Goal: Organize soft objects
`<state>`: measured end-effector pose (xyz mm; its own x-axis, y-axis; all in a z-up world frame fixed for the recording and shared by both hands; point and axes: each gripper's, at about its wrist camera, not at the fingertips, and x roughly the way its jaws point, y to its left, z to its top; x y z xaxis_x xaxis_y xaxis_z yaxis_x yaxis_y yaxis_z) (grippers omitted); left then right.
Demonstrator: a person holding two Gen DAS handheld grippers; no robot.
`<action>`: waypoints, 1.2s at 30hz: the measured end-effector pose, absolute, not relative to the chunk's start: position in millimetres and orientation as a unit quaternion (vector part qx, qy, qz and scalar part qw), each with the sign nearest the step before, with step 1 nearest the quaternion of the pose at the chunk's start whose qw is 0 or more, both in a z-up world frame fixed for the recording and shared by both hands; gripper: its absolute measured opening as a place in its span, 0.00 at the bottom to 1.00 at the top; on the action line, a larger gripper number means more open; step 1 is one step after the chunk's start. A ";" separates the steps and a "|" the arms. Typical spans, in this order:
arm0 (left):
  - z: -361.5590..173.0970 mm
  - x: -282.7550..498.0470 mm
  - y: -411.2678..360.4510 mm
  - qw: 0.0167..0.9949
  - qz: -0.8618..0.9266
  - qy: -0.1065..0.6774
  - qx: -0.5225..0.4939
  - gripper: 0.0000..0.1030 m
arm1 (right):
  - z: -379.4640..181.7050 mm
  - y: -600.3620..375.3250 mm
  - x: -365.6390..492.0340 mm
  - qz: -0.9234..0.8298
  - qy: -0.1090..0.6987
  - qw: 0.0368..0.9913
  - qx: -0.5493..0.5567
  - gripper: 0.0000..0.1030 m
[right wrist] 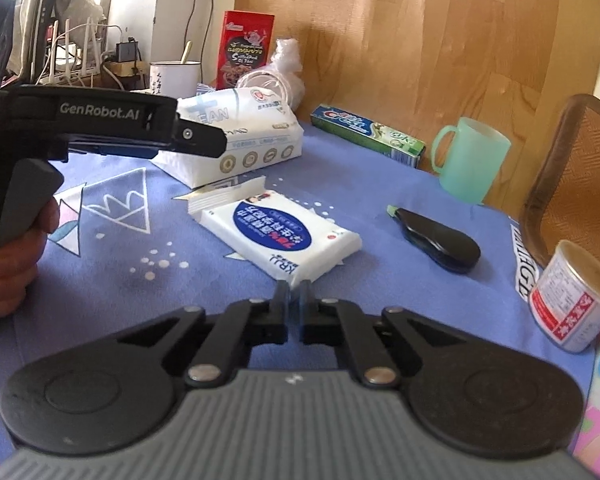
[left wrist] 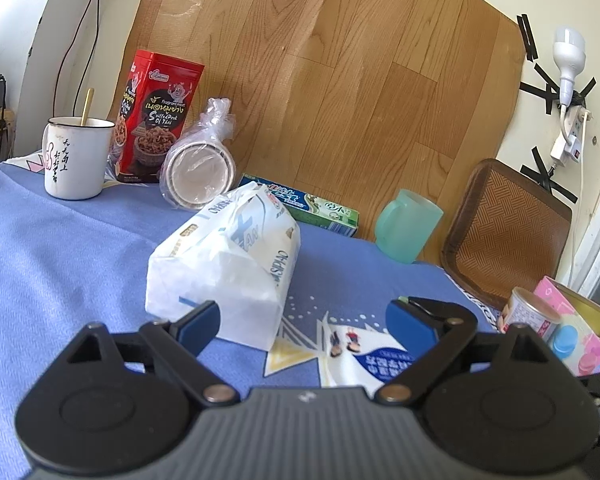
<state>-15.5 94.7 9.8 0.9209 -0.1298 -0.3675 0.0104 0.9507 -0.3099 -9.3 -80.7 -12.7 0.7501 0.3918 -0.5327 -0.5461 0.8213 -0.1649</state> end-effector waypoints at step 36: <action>10.4 -14.4 91.3 0.968 -0.040 0.205 -0.137 0.91 | -20.2 -142.8 -68.2 0.215 0.249 0.941 -0.077 0.31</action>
<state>-14.4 91.3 10.4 0.9129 -0.1330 -0.3859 0.0207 0.9593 -0.2817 -68.2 -142.8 -20.2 0.7833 0.3670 -0.5018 -0.4435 0.8955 -0.0374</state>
